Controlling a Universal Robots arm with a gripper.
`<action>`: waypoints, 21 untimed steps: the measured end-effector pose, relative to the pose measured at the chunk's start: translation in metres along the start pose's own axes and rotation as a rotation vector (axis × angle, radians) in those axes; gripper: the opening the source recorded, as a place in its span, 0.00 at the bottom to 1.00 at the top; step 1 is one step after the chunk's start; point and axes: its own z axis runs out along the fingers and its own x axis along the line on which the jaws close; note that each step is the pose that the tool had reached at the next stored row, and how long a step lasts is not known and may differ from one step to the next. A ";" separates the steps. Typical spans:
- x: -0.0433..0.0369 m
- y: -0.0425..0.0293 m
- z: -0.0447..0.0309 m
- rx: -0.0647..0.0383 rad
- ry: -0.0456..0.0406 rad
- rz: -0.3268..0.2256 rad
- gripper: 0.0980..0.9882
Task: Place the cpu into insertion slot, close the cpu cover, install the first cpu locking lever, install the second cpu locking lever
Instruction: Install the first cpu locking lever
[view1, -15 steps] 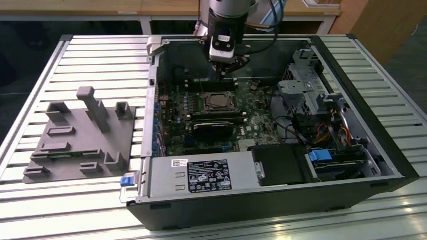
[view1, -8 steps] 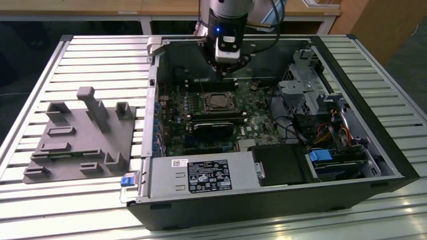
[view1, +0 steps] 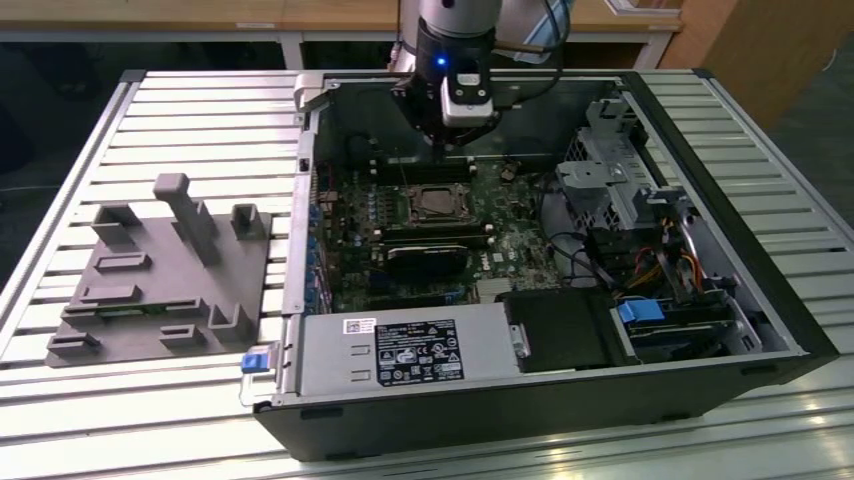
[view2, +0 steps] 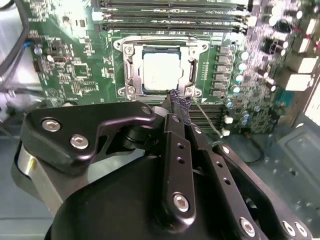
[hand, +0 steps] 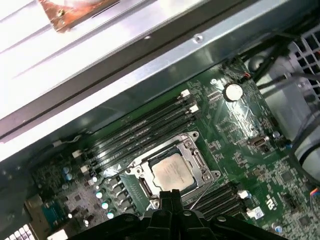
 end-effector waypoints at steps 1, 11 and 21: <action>0.0000 0.0000 0.0001 0.001 0.0002 -0.018 0.01; 0.0000 0.0000 0.0010 0.005 0.0017 -0.173 0.01; 0.0039 -0.0023 0.0041 -0.011 -0.0373 -0.277 0.01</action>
